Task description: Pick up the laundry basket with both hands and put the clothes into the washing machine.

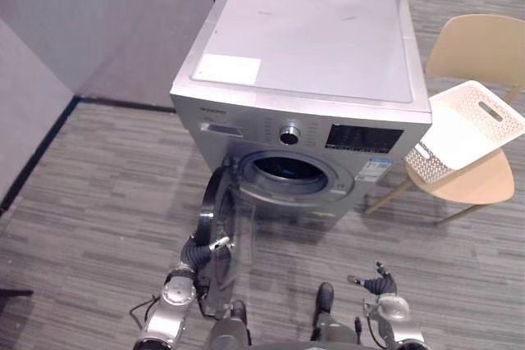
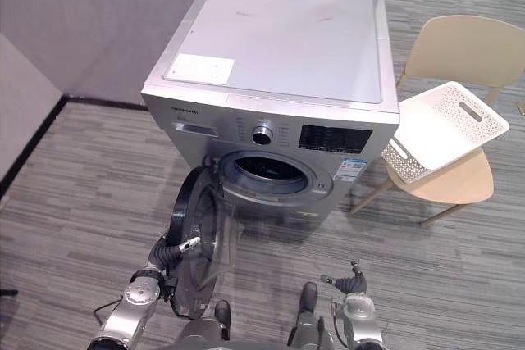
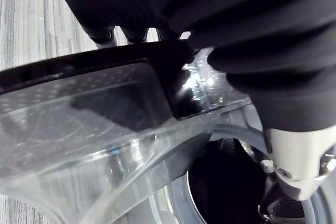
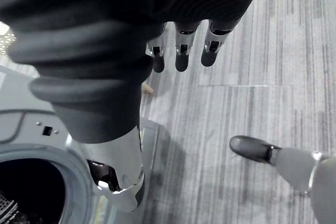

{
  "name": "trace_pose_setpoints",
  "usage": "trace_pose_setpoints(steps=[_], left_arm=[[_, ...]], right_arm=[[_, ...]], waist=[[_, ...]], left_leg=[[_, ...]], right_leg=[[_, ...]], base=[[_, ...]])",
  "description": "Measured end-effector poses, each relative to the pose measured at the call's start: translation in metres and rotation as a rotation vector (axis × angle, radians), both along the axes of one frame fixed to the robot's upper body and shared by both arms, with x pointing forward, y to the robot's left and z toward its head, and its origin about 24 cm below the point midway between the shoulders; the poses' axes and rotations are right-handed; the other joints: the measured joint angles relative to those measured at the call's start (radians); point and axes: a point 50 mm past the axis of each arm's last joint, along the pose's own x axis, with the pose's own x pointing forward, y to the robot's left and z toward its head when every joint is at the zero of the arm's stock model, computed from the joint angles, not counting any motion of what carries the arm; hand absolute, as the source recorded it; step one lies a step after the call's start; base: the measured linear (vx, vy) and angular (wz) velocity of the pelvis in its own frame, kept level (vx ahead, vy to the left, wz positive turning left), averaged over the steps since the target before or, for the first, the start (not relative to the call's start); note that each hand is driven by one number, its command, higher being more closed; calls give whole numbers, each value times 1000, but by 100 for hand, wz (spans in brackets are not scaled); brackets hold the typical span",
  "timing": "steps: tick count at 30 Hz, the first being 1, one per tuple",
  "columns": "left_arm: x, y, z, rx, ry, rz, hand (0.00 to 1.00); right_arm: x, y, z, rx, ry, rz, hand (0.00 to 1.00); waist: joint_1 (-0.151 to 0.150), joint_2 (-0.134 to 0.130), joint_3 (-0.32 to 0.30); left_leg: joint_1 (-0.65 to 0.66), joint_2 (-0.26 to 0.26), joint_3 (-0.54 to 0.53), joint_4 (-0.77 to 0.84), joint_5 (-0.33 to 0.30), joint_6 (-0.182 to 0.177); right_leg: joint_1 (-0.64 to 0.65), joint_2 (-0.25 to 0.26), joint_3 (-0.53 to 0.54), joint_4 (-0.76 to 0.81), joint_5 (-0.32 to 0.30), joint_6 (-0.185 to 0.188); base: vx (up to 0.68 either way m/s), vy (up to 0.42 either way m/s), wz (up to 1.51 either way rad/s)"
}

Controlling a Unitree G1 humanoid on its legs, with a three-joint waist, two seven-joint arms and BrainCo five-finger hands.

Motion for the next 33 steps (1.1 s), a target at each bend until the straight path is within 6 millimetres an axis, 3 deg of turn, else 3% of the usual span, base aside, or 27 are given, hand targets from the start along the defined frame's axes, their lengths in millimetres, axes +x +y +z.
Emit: trace_pose_setpoints(steps=[3,5,6,10,15,21,22,24,28,31,33], left_arm=[[3,3,-2,14,14,5,0],[22,6,-3,48,18,18,0],[29,9,-2,74,24,28,0],[32,3,-2,89,19,22,0],[40,-8,4,78,-28,35,0],[34,-13,11,54,-82,35,0],[32,-15,11,45,-82,33,0],[26,-19,6,21,-69,27,0],[30,-35,9,-32,-98,-33,0],[41,-50,16,-54,-126,-104,0],[43,-52,15,-50,-119,-117,0]], right_arm=[[-4,-2,-2,-6,16,3,0],[-3,-4,-1,-14,13,5,0],[-1,-6,1,-22,8,4,0],[-10,-14,-3,-53,49,-15,0],[-18,-5,-8,-33,67,-39,0],[-16,5,-12,-1,79,-35,0],[-14,5,-11,-1,76,-34,0],[-7,5,-9,0,59,-28,0],[9,9,-3,0,18,-1,0],[23,9,5,4,-34,1,0],[34,9,10,3,-68,2,0]], waist=[[-25,21,1],[-31,31,3],[-51,41,4],[-58,61,11],[-80,50,18],[-73,-18,35],[-74,-18,36],[-72,-11,39],[-70,-12,38],[-45,-12,39],[-45,-11,39]], left_leg=[[-2,-12,16,-7,1,0],[-14,-18,35,-8,1,0],[-29,-24,38,-7,2,3],[-52,-37,40,-7,5,5],[-44,-28,5,-47,5,5],[-3,-23,-24,-41,12,-6],[-3,-23,-27,-33,14,-8],[-1,-19,-52,9,3,10],[-21,-25,-106,10,10,18],[-60,-18,-154,45,18,11],[-56,-7,-159,43,23,2]], right_leg=[[-14,-10,18,0,5,7],[-37,-15,35,0,12,12],[-55,-20,47,0,18,11],[-83,-30,51,0,22,9],[-77,-21,43,0,-31,34],[-31,-11,22,26,-25,23],[-39,-13,29,56,-30,15],[-73,-11,72,204,-120,18],[-66,-26,29,224,-143,16],[-59,-19,9,219,-157,1],[-51,-9,-4,222,-167,-13]], base=[[0,25,-10],[-10,31,-20],[-9,17,-16],[-9,3,-3],[-23,-31,7],[36,-7,13],[88,22,3],[99,26,12],[116,18,47],[97,-15,51],[26,-68,21]])
